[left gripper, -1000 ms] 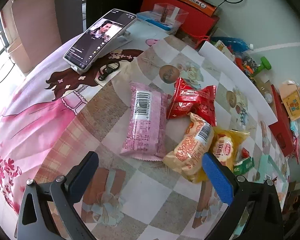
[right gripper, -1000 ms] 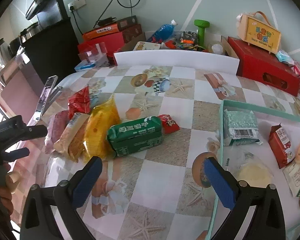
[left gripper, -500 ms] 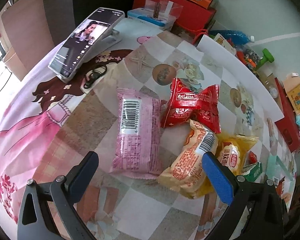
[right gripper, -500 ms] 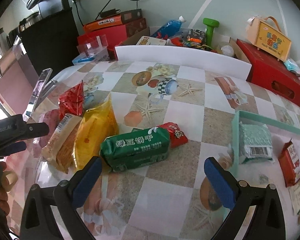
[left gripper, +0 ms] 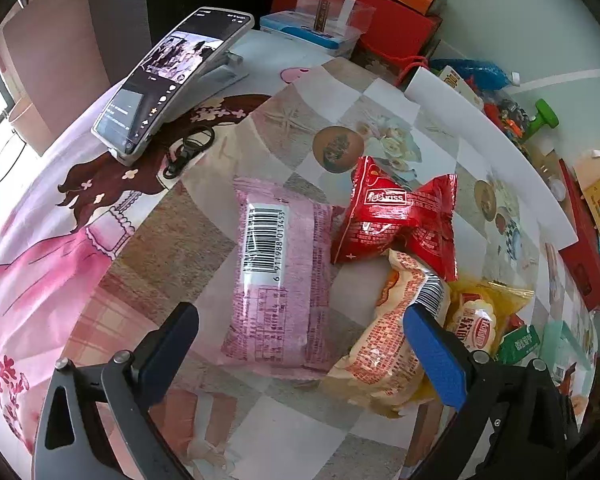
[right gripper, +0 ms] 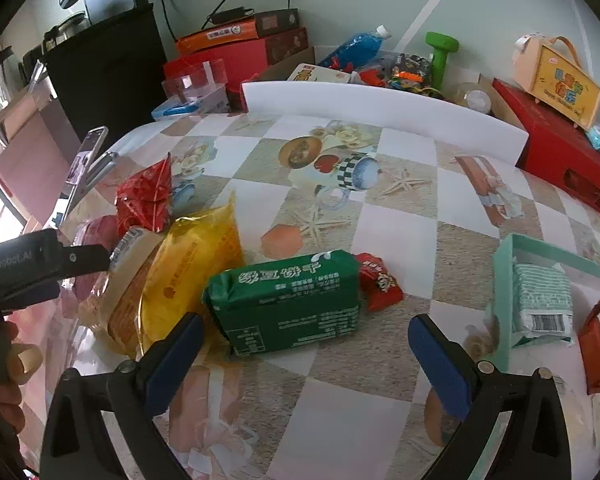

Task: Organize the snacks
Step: 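Lower the left tool onto the pink pack while the right tool reaches the green biscuit pack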

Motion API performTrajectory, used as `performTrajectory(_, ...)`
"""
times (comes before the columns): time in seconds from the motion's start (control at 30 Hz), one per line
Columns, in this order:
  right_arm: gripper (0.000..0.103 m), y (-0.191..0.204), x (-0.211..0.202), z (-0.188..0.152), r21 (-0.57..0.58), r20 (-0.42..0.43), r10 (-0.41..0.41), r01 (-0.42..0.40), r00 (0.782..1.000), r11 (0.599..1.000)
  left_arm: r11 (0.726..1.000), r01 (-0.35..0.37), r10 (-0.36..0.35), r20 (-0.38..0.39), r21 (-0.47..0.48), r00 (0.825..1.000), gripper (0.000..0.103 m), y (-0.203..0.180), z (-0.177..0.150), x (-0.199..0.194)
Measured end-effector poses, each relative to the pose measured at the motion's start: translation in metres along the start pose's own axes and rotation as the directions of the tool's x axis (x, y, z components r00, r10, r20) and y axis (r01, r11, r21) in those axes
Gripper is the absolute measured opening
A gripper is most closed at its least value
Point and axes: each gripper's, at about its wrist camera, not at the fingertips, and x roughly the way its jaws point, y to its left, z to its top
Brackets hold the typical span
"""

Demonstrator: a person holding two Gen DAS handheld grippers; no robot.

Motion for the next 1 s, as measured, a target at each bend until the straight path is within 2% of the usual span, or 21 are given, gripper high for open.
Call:
performTrajectory(0.3,0.103,0.005,0.001,0.002,-0.014,0.011,0.004,-0.004,1.0,1.0,1.0,-0.009,0.009,0.009,-0.025,1.0,0.094,0.006,0.001,-0.004)
performTrajectory(0.37,0.103,0.003,0.003,0.002,-0.005,0.006,0.005,-0.005,1.0,1.0,1.0,-0.007,0.008,0.005,-0.026,1.0,0.089,0.006,0.001,-0.003)
performTrajectory(0.9,0.103,-0.005,0.017,0.001,0.022,-0.011,0.002,-0.001,1.0,1.0,1.0,-0.004,0.004,-0.008,-0.026,1.0,0.087,0.005,0.002,0.003)
performTrajectory(0.97,0.101,-0.005,0.017,0.001,0.022,-0.01,0.001,-0.001,1.0,1.0,1.0,0.001,-0.001,-0.011,-0.022,1.0,0.072,0.004,0.003,0.004)
performTrajectory(1.0,0.1,-0.004,0.017,0.001,0.019,-0.008,0.006,-0.006,1.0,1.0,1.0,0.008,-0.008,-0.018,-0.022,1.0,0.069,0.004,0.003,0.005)
